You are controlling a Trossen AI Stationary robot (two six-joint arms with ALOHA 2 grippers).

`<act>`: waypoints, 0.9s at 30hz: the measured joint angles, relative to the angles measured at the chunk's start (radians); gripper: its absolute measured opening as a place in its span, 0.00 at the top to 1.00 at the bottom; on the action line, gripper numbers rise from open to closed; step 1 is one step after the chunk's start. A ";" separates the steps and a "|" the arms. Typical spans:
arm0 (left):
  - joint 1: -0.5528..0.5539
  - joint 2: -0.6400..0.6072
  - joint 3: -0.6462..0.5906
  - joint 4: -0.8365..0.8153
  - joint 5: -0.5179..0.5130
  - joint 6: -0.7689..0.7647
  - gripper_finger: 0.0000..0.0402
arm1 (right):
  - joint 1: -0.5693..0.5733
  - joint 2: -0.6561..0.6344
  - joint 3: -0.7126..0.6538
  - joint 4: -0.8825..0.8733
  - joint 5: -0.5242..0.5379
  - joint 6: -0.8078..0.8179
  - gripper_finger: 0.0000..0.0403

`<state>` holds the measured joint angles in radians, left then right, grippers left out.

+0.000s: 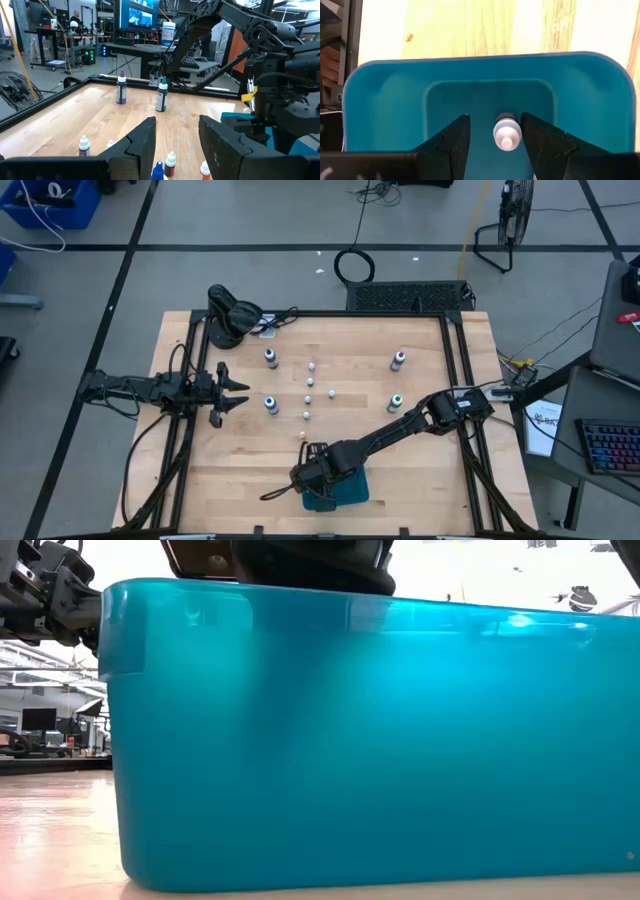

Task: Pick & Place food coloring
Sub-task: Put the small orange coloring bottle into the blue bin, then put the small blue coloring bottle into the blue bin

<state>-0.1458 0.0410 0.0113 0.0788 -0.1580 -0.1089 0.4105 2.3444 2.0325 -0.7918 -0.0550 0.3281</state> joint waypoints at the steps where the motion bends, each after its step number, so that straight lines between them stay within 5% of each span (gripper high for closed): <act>1: 0.000 0.000 0.000 0.000 0.000 0.000 0.62 | 0.002 0.000 0.002 -0.002 0.000 0.000 0.59; 13: 0.000 0.000 0.000 0.000 0.000 0.000 0.62 | 0.009 -0.078 0.003 -0.045 0.097 0.005 0.60; 27: 0.000 0.000 0.000 0.000 0.000 0.000 0.62 | 0.010 -0.420 -0.013 -0.182 0.158 0.159 0.60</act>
<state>-0.1456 0.0410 0.0113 0.0785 -0.1581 -0.1089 0.4206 1.9244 2.0196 -0.9741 0.1032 0.4870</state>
